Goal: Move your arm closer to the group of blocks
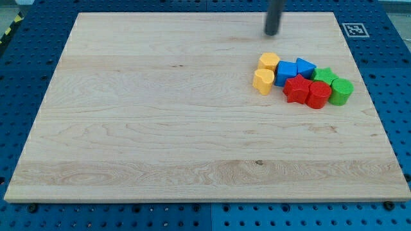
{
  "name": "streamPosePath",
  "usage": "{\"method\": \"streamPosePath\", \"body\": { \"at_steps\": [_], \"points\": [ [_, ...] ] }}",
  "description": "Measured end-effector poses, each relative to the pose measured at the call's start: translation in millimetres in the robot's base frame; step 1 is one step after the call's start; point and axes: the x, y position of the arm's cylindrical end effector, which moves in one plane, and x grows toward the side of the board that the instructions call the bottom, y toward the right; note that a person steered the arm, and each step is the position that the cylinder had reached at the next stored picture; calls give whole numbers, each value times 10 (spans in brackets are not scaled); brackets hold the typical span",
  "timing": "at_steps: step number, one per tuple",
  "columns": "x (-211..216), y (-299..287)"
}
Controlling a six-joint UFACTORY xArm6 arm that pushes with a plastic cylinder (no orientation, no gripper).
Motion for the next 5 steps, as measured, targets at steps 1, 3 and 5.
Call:
{"method": "streamPosePath", "body": {
  "at_steps": [1, 3, 5],
  "points": [
    [590, 581],
    [1390, 1062],
    [1390, 411]
  ]
}}
